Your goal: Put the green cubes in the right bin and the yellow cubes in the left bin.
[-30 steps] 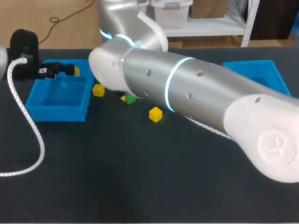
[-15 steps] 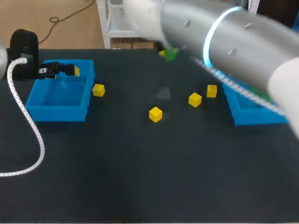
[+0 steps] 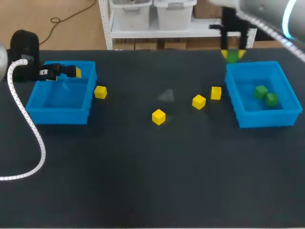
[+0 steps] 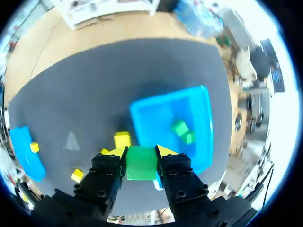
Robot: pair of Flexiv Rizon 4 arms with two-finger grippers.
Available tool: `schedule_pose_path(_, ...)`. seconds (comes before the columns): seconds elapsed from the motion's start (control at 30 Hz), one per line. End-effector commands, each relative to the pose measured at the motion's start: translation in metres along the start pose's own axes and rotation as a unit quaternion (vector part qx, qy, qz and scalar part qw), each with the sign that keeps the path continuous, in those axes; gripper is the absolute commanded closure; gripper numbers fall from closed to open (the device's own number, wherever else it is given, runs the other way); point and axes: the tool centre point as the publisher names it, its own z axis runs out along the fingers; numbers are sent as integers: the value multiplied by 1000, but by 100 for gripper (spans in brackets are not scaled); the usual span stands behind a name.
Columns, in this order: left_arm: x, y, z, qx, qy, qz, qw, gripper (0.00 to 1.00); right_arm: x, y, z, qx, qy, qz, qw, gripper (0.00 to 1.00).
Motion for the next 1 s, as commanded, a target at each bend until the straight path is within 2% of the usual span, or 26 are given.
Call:
schedule_pose_path(0.03, 1, 1, 0, 3, -3, 1, 1000, 0, 40, -79, 17, -100, -179, 24, 978, 100)
schedule_pose_path(0.2, 1, 1, 0, 3, -3, 1, 1000, 0, 47, -95, 28, -128, -190, 46, 972, 100)
schedule_pose_path(0.47, 1, 1, 0, 3, -3, 1, 1000, 0, 47, -101, 37, -129, -195, 60, 970, 100)
schedule_pose_path(0.5, 1, 1, 0, 3, -3, 1, 1000, 0, 47, -101, 37, -129, -195, 59, 970, 64)
schedule_pose_path(0.53, 1, 1, 0, 3, -3, 1, 1000, 0, 47, -101, 38, -130, -196, 59, 970, 0)
schedule_pose_path(0.67, 1, 1, 0, 3, -3, 1, 1000, 0, 48, -101, 39, -134, -215, 50, 966, 0)
schedule_pose_path(0.77, 1, 1, 0, 3, -3, 1, 1000, 0, 49, -99, 36, -145, -245, 37, 958, 0)
schedule_pose_path(1.0, 1, 1, 0, 3, -3, 1, 1000, 0, 49, -99, 36, -145, -245, 37, 958, 0)
